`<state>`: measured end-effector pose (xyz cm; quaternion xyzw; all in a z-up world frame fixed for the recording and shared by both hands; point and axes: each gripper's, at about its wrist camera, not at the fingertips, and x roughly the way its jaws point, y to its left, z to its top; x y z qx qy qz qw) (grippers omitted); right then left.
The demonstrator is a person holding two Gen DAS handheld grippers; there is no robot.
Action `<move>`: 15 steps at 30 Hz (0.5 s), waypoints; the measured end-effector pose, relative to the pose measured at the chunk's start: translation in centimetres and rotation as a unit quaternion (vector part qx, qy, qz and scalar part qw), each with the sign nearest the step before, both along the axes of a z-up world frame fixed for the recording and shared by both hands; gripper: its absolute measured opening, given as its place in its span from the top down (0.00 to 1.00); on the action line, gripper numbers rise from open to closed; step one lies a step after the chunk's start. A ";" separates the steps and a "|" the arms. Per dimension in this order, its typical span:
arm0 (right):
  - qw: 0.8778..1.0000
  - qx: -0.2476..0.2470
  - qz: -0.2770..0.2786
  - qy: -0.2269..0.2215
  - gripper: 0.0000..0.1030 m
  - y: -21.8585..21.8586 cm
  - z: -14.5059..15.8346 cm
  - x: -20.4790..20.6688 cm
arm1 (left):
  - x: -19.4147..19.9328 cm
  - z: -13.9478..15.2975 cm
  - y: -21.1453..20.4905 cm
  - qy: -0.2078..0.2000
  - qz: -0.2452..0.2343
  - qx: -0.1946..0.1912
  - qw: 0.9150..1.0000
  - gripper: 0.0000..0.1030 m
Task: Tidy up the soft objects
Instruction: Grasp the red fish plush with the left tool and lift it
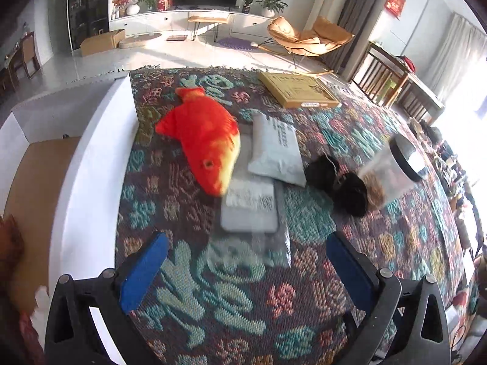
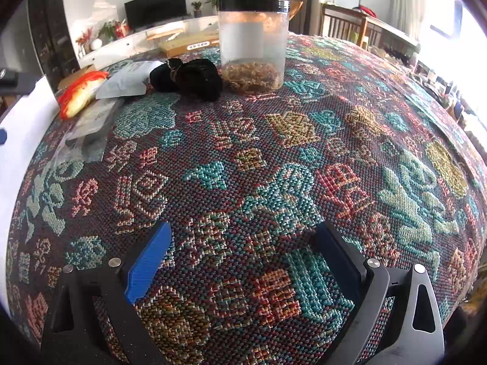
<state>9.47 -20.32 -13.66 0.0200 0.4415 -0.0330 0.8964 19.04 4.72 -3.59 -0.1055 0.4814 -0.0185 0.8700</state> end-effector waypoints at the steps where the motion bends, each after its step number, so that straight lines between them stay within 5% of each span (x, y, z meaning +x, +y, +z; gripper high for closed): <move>1: 1.000 0.000 0.000 0.000 0.05 0.0 0.0 0.0 | 1.9 0.0 0.5 0.009 0.001 0.007 1.000 0.00; 6: 1.000 0.000 0.000 0.000 0.05 0.0 0.0 0.0 | 8.3 -1.0 1.0 0.011 -0.006 0.066 0.998 0.00; 13: 1.000 0.000 0.000 0.000 0.05 0.0 0.0 0.0 | 13.9 -6.3 2.3 0.050 0.035 0.125 0.990 0.00; 14: 1.000 0.000 0.000 -0.001 0.05 0.0 0.0 0.0 | 14.1 -6.9 2.5 0.054 0.027 0.119 0.991 0.08; 15: 1.000 0.000 0.000 -0.001 0.05 0.0 0.0 0.0 | 13.9 -7.1 2.6 0.047 0.012 0.099 0.994 0.50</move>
